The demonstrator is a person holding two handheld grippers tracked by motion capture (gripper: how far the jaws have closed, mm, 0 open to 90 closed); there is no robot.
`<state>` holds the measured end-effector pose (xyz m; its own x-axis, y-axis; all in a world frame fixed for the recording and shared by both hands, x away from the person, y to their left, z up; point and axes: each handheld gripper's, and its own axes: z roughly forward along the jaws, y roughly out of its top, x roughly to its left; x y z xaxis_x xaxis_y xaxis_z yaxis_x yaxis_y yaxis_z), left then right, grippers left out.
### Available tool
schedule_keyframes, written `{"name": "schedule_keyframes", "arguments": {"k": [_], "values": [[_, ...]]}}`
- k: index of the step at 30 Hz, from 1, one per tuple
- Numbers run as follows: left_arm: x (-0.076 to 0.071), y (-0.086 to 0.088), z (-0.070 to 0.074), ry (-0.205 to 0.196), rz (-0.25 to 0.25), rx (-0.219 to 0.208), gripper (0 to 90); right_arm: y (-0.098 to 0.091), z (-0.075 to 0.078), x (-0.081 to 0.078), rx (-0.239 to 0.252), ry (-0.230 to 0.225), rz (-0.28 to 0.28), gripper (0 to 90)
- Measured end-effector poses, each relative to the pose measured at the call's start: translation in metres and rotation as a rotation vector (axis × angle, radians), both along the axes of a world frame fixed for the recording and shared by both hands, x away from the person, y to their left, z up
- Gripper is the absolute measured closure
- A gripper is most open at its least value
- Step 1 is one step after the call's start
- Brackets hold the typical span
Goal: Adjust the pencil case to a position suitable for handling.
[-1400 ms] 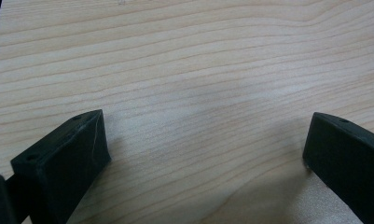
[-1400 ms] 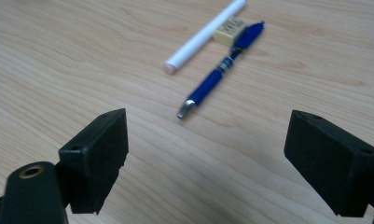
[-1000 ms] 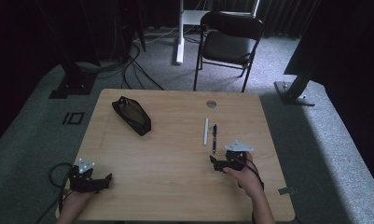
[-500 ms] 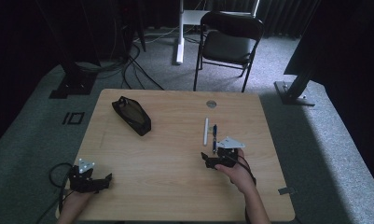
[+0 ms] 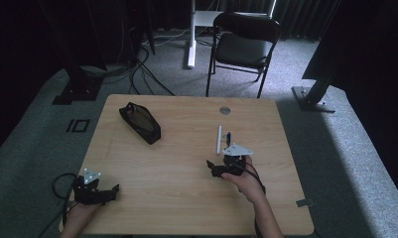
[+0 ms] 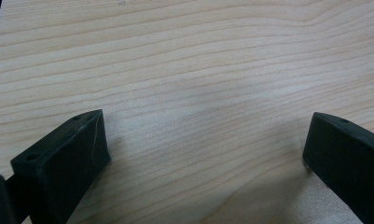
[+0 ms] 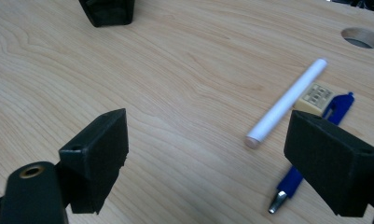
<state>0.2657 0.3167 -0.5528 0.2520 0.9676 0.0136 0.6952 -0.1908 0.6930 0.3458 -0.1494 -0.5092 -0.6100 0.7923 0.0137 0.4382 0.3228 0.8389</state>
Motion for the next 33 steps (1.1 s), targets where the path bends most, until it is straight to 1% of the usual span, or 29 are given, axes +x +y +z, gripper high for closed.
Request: {"name": "schedule_keyframes", "arguments": {"k": [8, 13, 17, 26, 33], "values": [[0.0, 0.0, 0.0, 0.0, 0.0, 0.0, 0.3, 0.014, 0.003, 0.005, -0.008, -0.004, 0.03, 13.4], [0.0, 0.0, 0.0, 0.0, 0.0, 0.0, 0.3, 0.025, 0.003, 0.008, 0.004, -0.004, 0.043, 13.4], [0.0, 0.0, 0.0, 0.0, 0.0, 0.0, 0.3, 0.035, 0.003, 0.01, -0.004, -0.002, 0.061, 13.4], [0.0, 0.0, 0.0, 0.0, 0.0, 0.0, 0.3, 0.051, 0.003, 0.014, -0.013, -0.003, 0.083, 13.4], [0.0, 0.0, 0.0, 0.0, 0.0, 0.0, 0.3, 0.064, 0.004, 0.02, -0.006, -0.002, 0.102, 13.4]]}}
